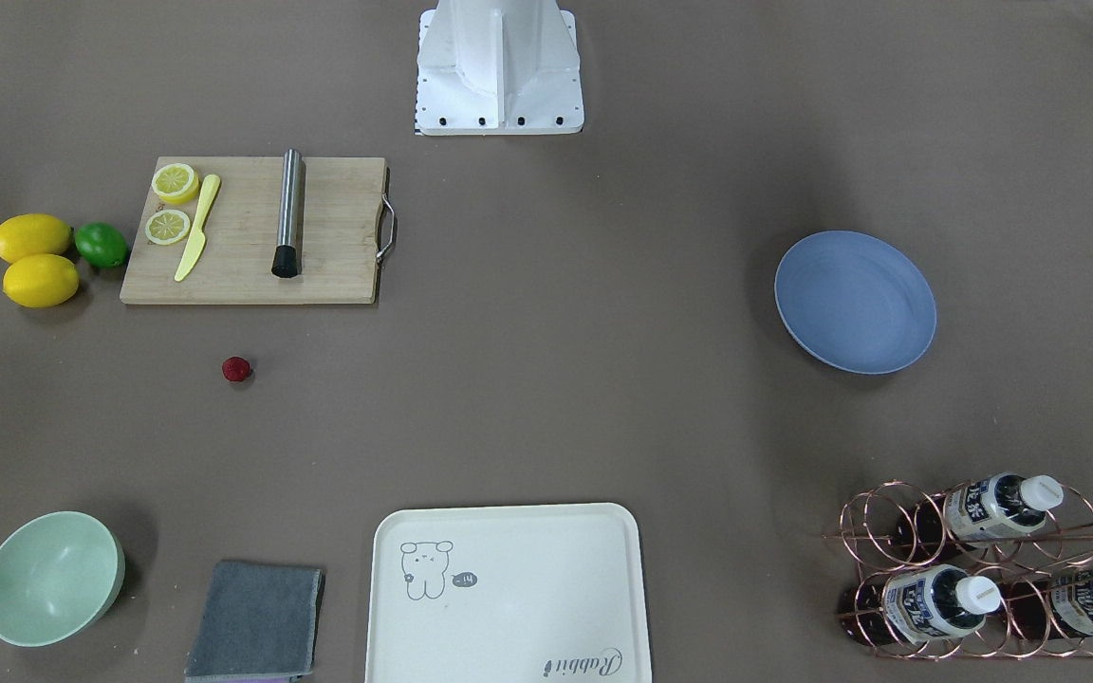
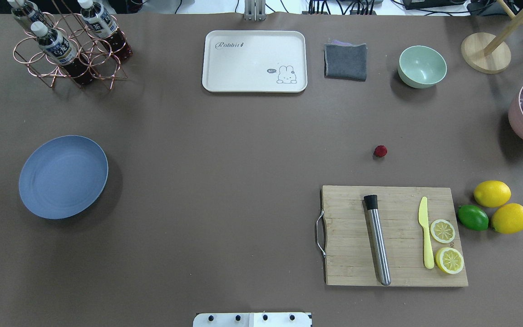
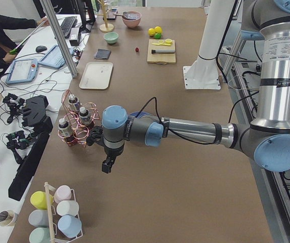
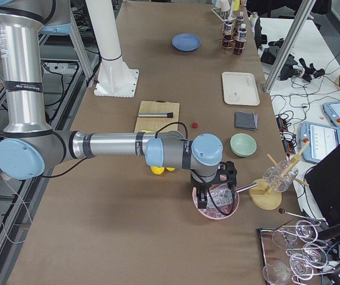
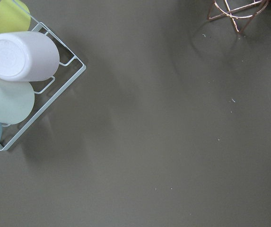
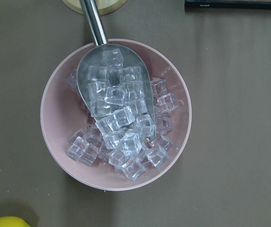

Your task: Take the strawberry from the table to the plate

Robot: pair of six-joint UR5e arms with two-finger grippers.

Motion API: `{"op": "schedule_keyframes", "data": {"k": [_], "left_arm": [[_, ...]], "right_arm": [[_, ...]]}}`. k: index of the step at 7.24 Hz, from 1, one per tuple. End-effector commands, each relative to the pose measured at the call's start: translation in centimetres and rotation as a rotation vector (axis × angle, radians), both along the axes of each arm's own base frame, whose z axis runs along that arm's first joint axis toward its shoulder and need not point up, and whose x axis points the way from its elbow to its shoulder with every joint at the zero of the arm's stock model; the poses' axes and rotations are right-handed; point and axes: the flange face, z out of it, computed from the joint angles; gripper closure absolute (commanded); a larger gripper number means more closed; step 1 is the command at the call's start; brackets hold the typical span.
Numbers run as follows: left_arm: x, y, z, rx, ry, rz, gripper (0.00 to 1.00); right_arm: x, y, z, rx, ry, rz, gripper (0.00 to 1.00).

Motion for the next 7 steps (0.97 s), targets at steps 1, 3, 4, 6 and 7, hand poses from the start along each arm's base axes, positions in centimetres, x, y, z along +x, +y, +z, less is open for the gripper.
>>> {"op": "schedule_keyframes", "data": {"k": [1,3,4,6,7], "left_arm": [[0.4,0.1,-0.6,-0.01,0.057,-0.006,0.02],[2.2,-0.3,-3.0,-0.061,0.188,-0.128,0.02],[6.3,-0.2,-3.4,-0.088,0.226,-0.144,0.02],[14.5,2.0,-3.8,-0.137,0.308,-0.142,0.02],[17.4,3.4,-3.0,-0.15,0.372,-0.151,0.02]], "right_arm": [[-0.4,-0.7,-1.9,0.018,-0.004,0.011,0.0],[-4.1,-2.0,-5.1,-0.002,-0.01,0.02,0.0],[-6.1,-2.0,-7.5,-0.018,-0.017,0.043,0.0],[-9.8,-1.7,-11.3,-0.039,-0.034,0.063,0.0],[-10.9,-1.5,-12.4,-0.051,-0.041,0.072,0.0]]}}
